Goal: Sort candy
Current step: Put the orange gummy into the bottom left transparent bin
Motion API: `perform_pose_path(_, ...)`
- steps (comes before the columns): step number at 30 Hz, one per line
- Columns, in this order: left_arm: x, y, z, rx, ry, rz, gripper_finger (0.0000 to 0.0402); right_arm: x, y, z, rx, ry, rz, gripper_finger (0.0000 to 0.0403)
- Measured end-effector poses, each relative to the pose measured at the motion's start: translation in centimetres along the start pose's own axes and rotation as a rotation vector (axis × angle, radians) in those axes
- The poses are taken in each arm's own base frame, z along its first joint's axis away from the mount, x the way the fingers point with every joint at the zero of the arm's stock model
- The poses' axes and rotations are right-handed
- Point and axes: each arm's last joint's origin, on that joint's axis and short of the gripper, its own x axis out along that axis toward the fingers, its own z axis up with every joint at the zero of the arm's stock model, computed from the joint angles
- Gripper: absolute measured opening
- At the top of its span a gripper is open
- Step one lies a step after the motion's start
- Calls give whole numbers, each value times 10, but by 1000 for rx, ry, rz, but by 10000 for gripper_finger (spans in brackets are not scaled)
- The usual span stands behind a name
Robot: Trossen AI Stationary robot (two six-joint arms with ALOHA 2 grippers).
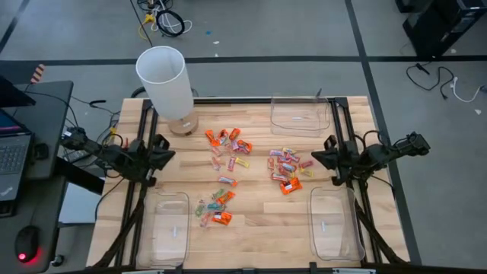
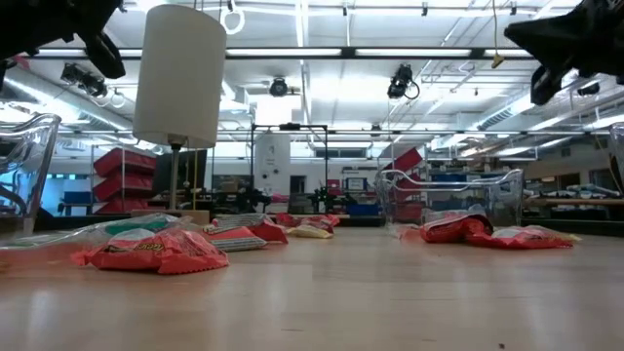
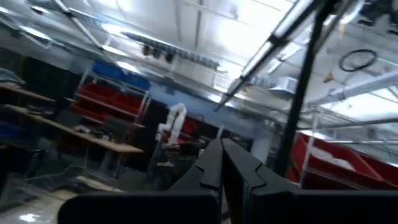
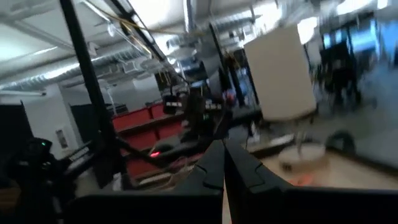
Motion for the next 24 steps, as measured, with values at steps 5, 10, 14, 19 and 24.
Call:
perform_pose_path(5,4,3,2,162,-4,145,8,0,-1,5,-157,-46,-55,1)
perform_pose_path(10,9,1,5,363,14,171,8,0,-2,10,-270,-95,-98,1)
perform_pose_path(14,10,4,4,483,83,297,8,-2,-4,21,-259,-190,-171,1)
perform_pose_path(19,11,6,-3,626,222,333,8,-4,-8,29,-197,-268,-287,1)
perform_pose_path(24,10,6,-22,673,372,191,8,3,-6,10,-381,-83,-204,1)
